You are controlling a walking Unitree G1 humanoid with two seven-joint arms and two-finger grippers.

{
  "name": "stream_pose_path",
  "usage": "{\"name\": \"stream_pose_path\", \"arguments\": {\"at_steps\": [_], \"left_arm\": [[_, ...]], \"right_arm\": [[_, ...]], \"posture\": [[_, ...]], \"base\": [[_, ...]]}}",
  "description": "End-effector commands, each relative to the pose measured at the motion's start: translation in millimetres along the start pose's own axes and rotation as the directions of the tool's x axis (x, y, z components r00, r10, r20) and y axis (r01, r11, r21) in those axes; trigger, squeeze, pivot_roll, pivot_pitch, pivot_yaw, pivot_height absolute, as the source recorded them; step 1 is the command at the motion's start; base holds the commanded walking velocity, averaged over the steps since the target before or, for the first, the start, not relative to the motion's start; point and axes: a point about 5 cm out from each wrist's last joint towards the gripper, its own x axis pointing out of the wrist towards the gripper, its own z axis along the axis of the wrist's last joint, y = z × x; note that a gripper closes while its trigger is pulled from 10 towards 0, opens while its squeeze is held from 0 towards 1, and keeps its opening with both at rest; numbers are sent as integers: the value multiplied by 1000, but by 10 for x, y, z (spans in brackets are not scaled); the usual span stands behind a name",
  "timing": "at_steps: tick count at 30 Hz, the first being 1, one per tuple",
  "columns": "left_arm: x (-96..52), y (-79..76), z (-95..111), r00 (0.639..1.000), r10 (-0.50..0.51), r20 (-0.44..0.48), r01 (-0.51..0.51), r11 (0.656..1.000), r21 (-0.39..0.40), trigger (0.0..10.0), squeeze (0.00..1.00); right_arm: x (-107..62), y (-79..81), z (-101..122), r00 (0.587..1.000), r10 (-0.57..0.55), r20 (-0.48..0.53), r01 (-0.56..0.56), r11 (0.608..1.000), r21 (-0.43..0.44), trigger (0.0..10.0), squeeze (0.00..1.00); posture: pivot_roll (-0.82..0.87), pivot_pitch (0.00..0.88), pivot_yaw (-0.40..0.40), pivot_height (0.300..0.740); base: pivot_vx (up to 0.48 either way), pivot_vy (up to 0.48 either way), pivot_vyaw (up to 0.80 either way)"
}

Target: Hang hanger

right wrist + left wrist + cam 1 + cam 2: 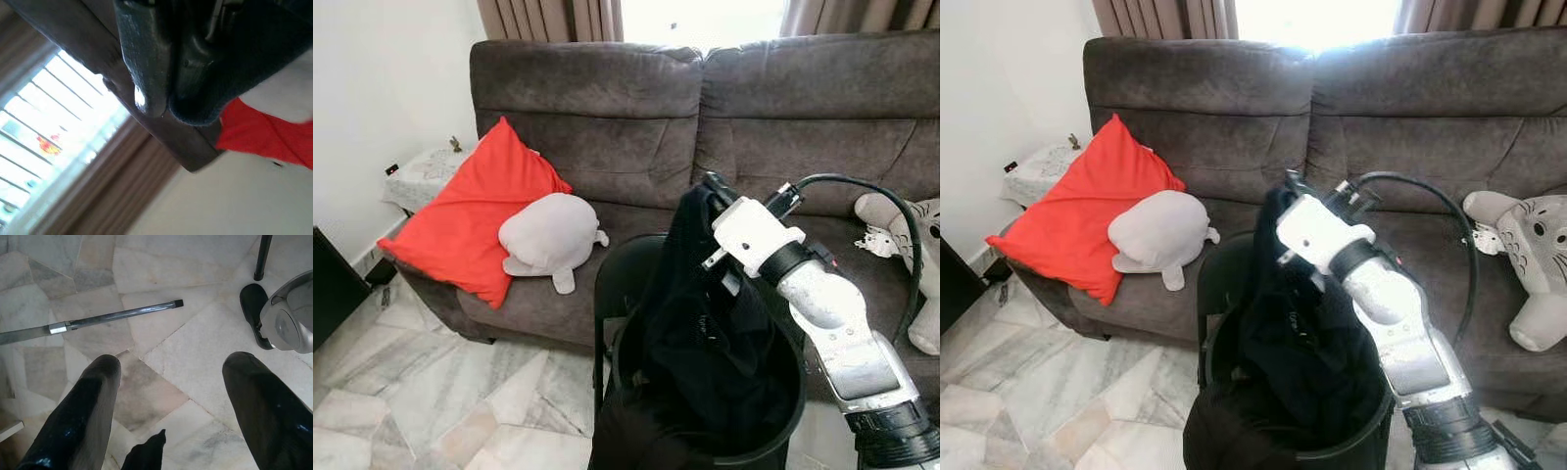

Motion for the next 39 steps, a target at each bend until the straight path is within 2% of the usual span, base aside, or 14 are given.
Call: {"name": "stream_pose_path", "arguments": {"at_steps": [1, 4, 5, 6, 9, 15, 17, 21, 24, 28, 30, 37, 38, 39], "left_arm": [[-5, 25, -33, 1000, 17, -16, -17, 1000, -10, 10000, 0], [-4, 25, -29, 1000, 18, -18, -18, 1000, -12, 10000, 0], [-4, 25, -29, 1000, 18, -18, -18, 1000, -13, 10000, 0], [-4, 26, -31, 1000, 17, -20, -17, 1000, -14, 10000, 0], [-4, 27, -35, 1000, 15, -25, -15, 1000, -12, 10000, 0], [-6, 33, -45, 999, 15, -29, -16, 1000, -8, 10000, 0], [-7, 35, -49, 999, 17, -30, -17, 1000, -7, 10000, 0], [-8, 41, -52, 999, 20, -28, -20, 1000, -7, 10000, 0], [-8, 44, -51, 999, 20, -28, -20, 1000, -3, 10000, 0], [-8, 42, -50, 999, 19, -28, -19, 1000, -3, 10000, 0], [-7, 38, -48, 999, 20, -28, -20, 1000, -6, 10000, 0], [-6, 34, -50, 999, 17, -32, -17, 1000, -7, 10000, 0], [-6, 34, -50, 999, 16, -32, -17, 1000, -7, 10000, 0], [-6, 32, -51, 999, 15, -33, -15, 1000, -7, 10000, 0]], "right_arm": [[49, 40, 296, 988, 77, 132, -81, 996, 29, 0, 0], [-50, 412, 303, 937, 322, 137, -330, 943, 39, 0, 0], [-93, 521, 296, 911, 389, 137, -397, 917, 39, 0, 0], [-166, 680, 278, 866, 482, 131, -491, 870, 49, 0, 0], [-235, 825, 249, 821, 558, 121, -568, 821, 64, 0, 0], [-233, 996, 231, 775, 622, 108, -629, 776, 49, 0, 0], [-209, 1066, 306, 756, 640, 140, -650, 759, 40, 0, 0], [-122, 1121, 505, 741, 635, 218, -655, 755, 25, 0, 0], [-34, 1196, 741, 701, 640, 316, -675, 738, 2, 0, 0], [-20, 1267, 777, 674, 662, 328, -700, 714, -6, 0, 0], [-41, 1367, 715, 644, 706, 294, -732, 681, -31, 0, 0], [-109, 1548, 419, 624, 771, 130, -769, 635, -75, 0, 0], [-115, 1560, 405, 622, 773, 123, -771, 633, -78, 196, 0], [-123, 1584, 372, 620, 778, 103, -774, 628, -83, 902, 0]], "posture": [[21, 0, 107, 740], [29, 0, 103, 740], [29, 0, 102, 740], [30, 0, 102, 740], [32, 0, 103, 740], [34, 0, 105, 740], [37, 0, 104, 740], [33, 0, 107, 740], [33, 0, 110, 740], [39, 0, 106, 740], [45, 0, 103, 740], [43, 0, 101, 740], [43, 0, 101, 740], [42, 0, 101, 740]], "base": [[0, 0, 0], [0, 0, 0], [0, 0, 0], [0, 0, 0], [0, 0, 0], [0, 0, 0], [0, 0, 0], [0, 0, 0], [0, 0, 0], [0, 0, 0], [0, 0, 0], [0, 0, 0], [0, 0, 0], [0, 0, 0]]}}
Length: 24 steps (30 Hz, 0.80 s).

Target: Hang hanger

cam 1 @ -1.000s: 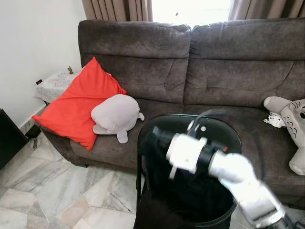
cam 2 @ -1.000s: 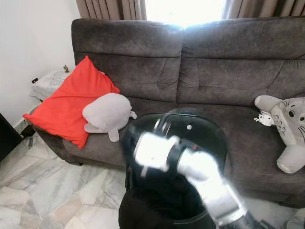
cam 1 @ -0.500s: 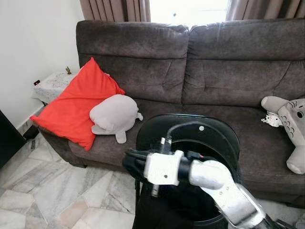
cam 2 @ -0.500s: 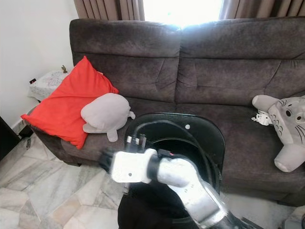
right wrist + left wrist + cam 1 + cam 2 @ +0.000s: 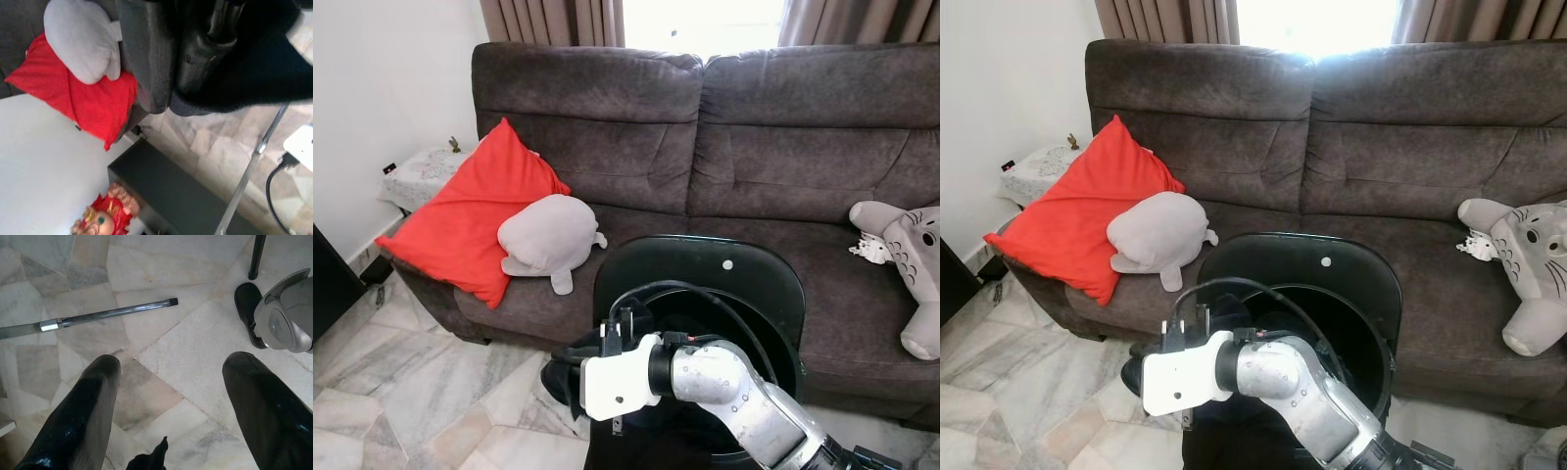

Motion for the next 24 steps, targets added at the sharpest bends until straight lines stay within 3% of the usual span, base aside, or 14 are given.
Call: {"name": "stream_pose_path", "arguments": {"at_steps": [1, 2, 3, 6, 7, 8, 14, 17, 19, 20, 24], "left_arm": [[-7, 41, -34, 1000, 15, -13, -15, 1000, -3, 10000, 0], [-7, 41, -34, 1000, 14, -13, -14, 1000, -3, 10000, 0], [-7, 42, -36, 1000, 13, -13, -13, 1000, -1, 10000, 0], [-8, 43, -37, 1000, 13, -13, -12, 1000, 1, 10000, 0], [-8, 43, -37, 1000, 13, -13, -13, 1000, 2, 10000, 0], [-8, 44, -38, 1000, 13, -13, -13, 1000, 2, 10000, 0], [-9, 48, -39, 1000, 14, -14, -13, 1000, 8, 10000, 0], [-8, 46, -40, 1000, 10, -15, -10, 1000, 9, 10000, 0], [-8, 44, -40, 1000, 8, -16, -8, 1000, 10, 10000, 0], [-8, 40, -39, 1000, 1, -18, 0, 1000, 14, 10000, 0], [-6, 34, -37, 1000, -3, -20, 3, 1000, 11, 10000, 0]], "right_arm": [[46, 27, -19, 1000, 0, -22, -1, 1000, -29, 9216, 0], [52, 25, -40, 999, -7, -37, 5, 999, -38, 9216, 0], [70, 29, -74, 998, -17, -55, 15, 999, -32, 10000, 0], [88, 28, -75, 998, -34, -48, 34, 999, -14, 10000, 0], [93, 30, -69, 998, -36, -44, 36, 999, -7, 10000, 361], [100, 36, -62, 999, -36, -40, 36, 999, -3, 10000, 1000], [133, 31, 7, 996, -85, -14, 85, 995, -52, 10000, 1000], [150, 49, 119, 996, -75, 47, 76, 997, -9, 10000, 1000], [158, 88, 177, 996, -42, 78, 40, 999, 23, 10000, 1000], [158, 202, 215, 994, 57, 96, -61, 997, 40, 10000, 1000], [137, 348, 209, 981, 177, 80, -181, 983, 37, 10000, 1000]], "posture": [[42, 0, 102, 740], [42, 0, 102, 740], [39, 0, 105, 740], [39, 0, 106, 740], [39, 0, 106, 740], [37, 0, 107, 740], [30, 0, 109, 740], [28, 0, 109, 740], [28, 0, 108, 740], [28, 0, 108, 740], [27, 0, 107, 740]], "base": [[0, 0, 0], [0, 0, 0], [0, 0, 0], [0, 0, 0], [0, 0, 0], [0, 0, 0], [0, 0, 0], [0, 0, 0], [0, 0, 0], [0, 0, 0], [0, 0, 0]]}}
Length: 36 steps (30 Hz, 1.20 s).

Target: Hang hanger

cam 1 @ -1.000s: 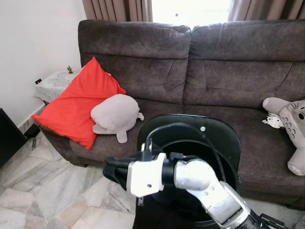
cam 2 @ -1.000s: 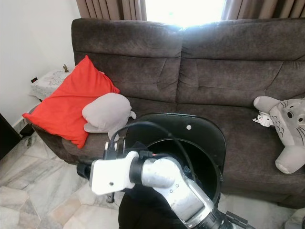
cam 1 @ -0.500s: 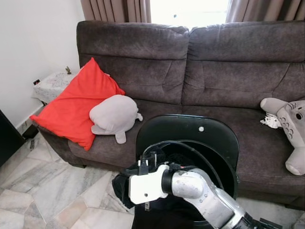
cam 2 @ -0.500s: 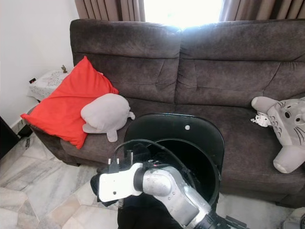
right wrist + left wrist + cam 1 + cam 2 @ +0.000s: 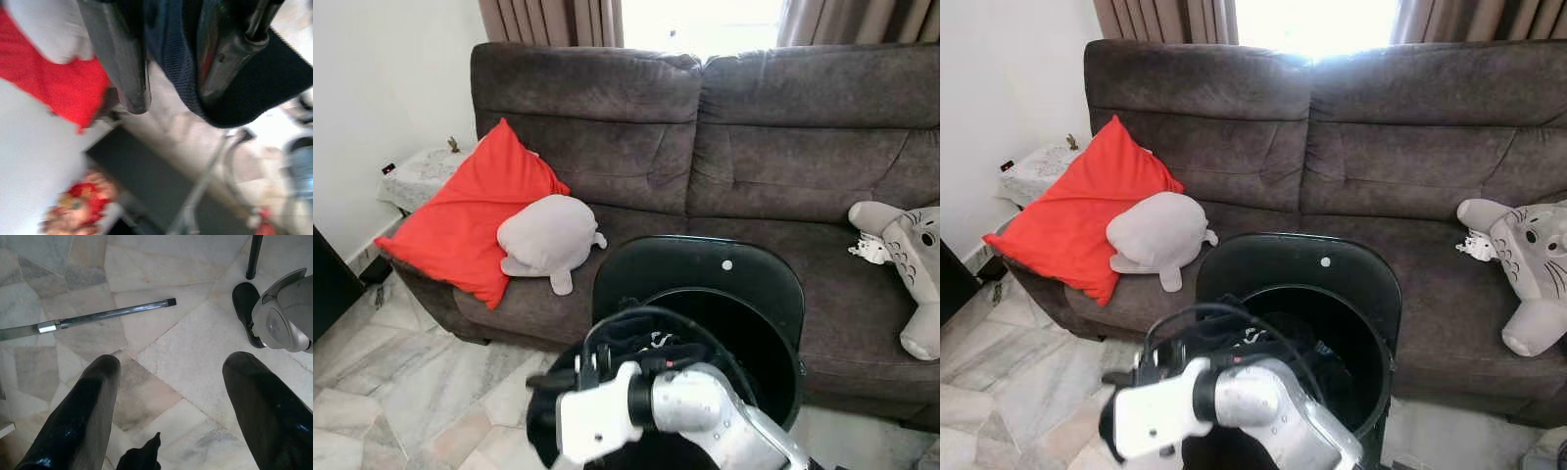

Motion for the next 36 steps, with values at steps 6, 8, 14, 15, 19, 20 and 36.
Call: {"name": "stream_pose_path", "arguments": {"at_steps": [6, 8, 14, 15, 19, 20, 36], "left_arm": [[-6, 30, -36, 1000, 1, -21, -1, 1000, 10, 10000, 0], [-5, 28, -36, 1000, -1, -22, 1, 1000, 12, 10000, 0], [-4, 21, -33, 1000, -4, -22, 4, 1000, 13, 10000, 0], [-4, 19, -33, 1000, -4, -22, 5, 1000, 12, 10000, 0], [-3, 15, -29, 1000, -7, -22, 7, 1000, 11, 10000, 0], [-3, 13, -29, 1000, -7, -23, 7, 1000, 11, 10000, 0], [0, -1, 3, 1000, -7, -1, 7, 1000, 5, 10000, 0]], "right_arm": [[-17, 140, 40, 994, 111, 1, -111, 994, 3, 10000, 1000], [-28, 139, 49, 995, 104, 4, -104, 995, 6, 10000, 1000], [-38, -71, 3, 995, -87, -48, 84, 995, -55, 10000, 1000], [-49, -99, -11, 992, -112, -58, 108, 992, -67, 10000, 722], [-153, -237, -52, 955, -279, -99, 270, 958, -95, 10000, 0], [-189, -256, -67, 942, -316, -117, 304, 947, -108, 10000, 0], [-543, -53, -47, 710, -665, -230, 655, 744, -130, 10000, 471]], "posture": [[23, 0, 107, 740], [20, 0, 106, 740], [20, 0, 104, 740], [20, 0, 102, 740], [14, 0, 100, 740], [13, 0, 98, 740], [-13, 0, 85, 740]], "base": [[0, 0, 0], [0, 0, 0], [0, 0, 0], [0, 0, 0], [0, 0, 0], [0, 0, 0], [0, 0, 0]]}}
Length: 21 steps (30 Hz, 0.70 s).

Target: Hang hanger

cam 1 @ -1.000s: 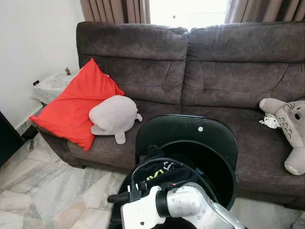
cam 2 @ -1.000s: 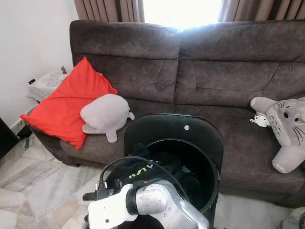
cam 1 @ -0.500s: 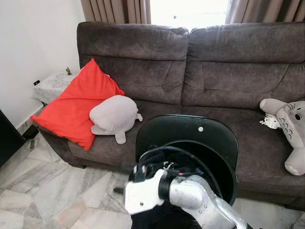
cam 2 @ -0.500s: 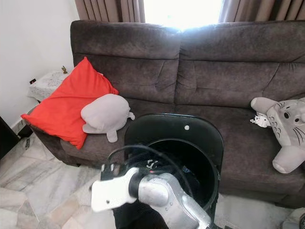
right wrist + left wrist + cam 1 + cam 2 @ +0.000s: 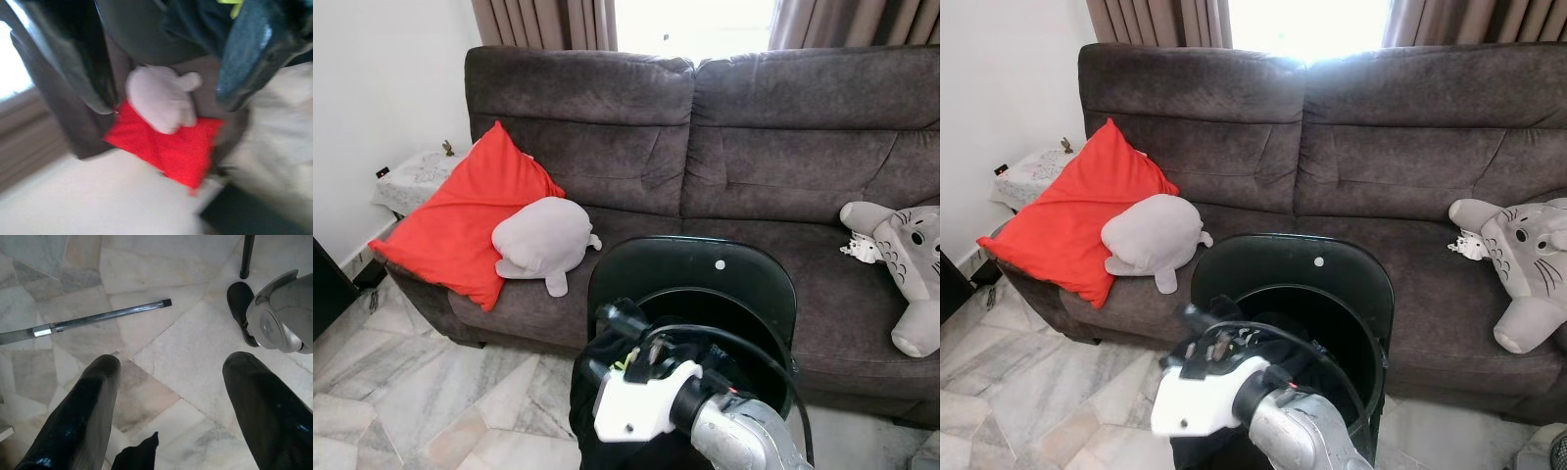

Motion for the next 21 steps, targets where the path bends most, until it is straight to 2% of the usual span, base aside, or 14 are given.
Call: {"name": "stream_pose_path", "arguments": {"at_steps": [1, 3, 4, 5, 6, 7, 9, 10, 11, 12, 13, 14, 17, 21], "left_arm": [[-3, 15, -9, 1000, 11, 4, -11, 1000, 0, 10000, 0], [-3, 16, -8, 1000, 14, 3, -14, 1000, 0, 10000, 0], [-3, 17, -9, 1000, 15, 1, -15, 1000, 1, 10000, 0], [-3, 19, -13, 1000, 18, -1, -18, 1000, 1, 10000, 0], [-3, 19, -13, 1000, 18, -1, -18, 1000, 1, 10000, 0], [-4, 23, -17, 1000, 19, -3, -19, 1000, 2, 10000, 0], [-5, 26, -22, 1000, 20, -4, -20, 1000, 1, 10000, 0], [-5, 27, -24, 1000, 22, -3, -22, 1000, -2, 10000, 0], [-7, 32, -30, 1000, 28, 0, -28, 1000, -10, 10000, 0], [-8, 34, -32, 1000, 30, 1, -30, 999, -15, 10000, 0], [-8, 34, -32, 1000, 30, 1, -30, 999, -15, 10000, 0], [-9, 37, -34, 1000, 31, 2, -31, 999, -17, 10000, 0], [-11, 52, -44, 999, 40, -2, -40, 999, -9, 10000, 0], [-13, 53, -50, 999, 37, 4, -37, 999, -16, 10000, 0]], "right_arm": [[-40, -118, -115, 977, -201, -74, 209, 970, 127, 10000, 0], [-129, -175, -256, 927, -324, -187, 363, 902, 235, 10000, 0], [-176, -182, -315, 905, -355, -235, 410, 873, 264, 10000, 0], [-267, -170, -415, 868, -391, -306, 477, 828, 295, 10000, 0], [-267, -170, -415, 868, -391, -306, 477, 828, 295, 10000, 0], [-352, -155, -510, 820, -418, -391, 560, 729, 393, 10000, 0], [-405, -138, -575, 784, -424, -453, 615, 633, 470, 10000, 0], [-435, -127, -618, 762, -423, -490, 644, 574, 505, 10000, 0], [-485, -100, -690, 728, -414, -547, 684, 496, 535, 10000, 0], [-509, -83, -731, 710, -405, -576, 702, 465, 539, 10000, 0], [-509, -83, -731, 710, -405, -576, 702, 465, 539, 10000, 0], [-522, -71, -752, 697, -402, -593, 715, 448, 537, 10000, 0], [-575, -40, -877, 650, -398, -648, 760, 370, 535, 10000, 0], [-557, -115, -908, 625, -431, -651, 780, 334, 529, 10000, 0]], "posture": [[-8, 0, 85, 740], [-7, 0, 85, 740], [-7, 0, 85, 740], [-16, 0, 85, 740], [-16, 0, 85, 740], [-20, 0, 87, 740], [-19, 0, 87, 740], [-19, 0, 87, 740], [-16, 0, 85, 740], [-16, 0, 85, 740], [-16, 0, 85, 740], [-16, 0, 88, 740], [-10, 0, 89, 740], [-3, 0, 88, 740]], "base": [[0, 0, 0], [0, 0, 0], [0, 0, 0], [0, 0, 0], [0, 0, 0], [0, 0, 0], [0, 0, 0], [0, 0, 0], [0, 0, 0], [0, 0, 0], [0, 0, 0], [0, 0, 0], [0, 0, 0], [0, 0, 0]]}}
